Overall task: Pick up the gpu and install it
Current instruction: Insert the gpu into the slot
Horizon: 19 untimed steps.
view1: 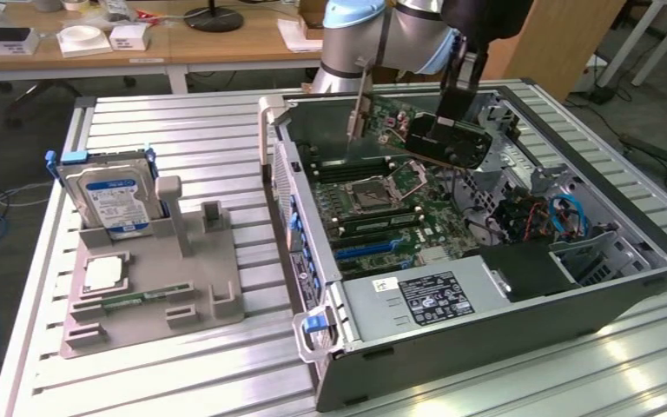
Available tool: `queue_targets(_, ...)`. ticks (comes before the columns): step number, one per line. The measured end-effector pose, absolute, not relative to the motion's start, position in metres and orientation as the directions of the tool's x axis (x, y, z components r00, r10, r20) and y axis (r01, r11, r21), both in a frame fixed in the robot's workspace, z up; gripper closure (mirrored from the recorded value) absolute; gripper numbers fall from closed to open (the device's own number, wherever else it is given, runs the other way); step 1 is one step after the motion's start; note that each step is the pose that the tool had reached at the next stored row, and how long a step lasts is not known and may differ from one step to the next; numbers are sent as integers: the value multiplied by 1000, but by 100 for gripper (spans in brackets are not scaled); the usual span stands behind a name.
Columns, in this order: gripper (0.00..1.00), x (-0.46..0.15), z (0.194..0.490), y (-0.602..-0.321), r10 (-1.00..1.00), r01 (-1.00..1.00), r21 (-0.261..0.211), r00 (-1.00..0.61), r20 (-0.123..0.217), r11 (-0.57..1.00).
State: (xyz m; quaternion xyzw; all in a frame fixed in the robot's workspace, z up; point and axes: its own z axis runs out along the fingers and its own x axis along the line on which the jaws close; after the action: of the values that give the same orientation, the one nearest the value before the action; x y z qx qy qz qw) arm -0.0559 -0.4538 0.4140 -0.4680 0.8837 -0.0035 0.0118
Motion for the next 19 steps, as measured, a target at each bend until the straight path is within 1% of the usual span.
queue_targets(14,74,-56,414,-455,-881,-881,-17,-473,-18,473)
queue_targets(19,74,-56,414,-455,-915,-915,-17,-403,-18,403)
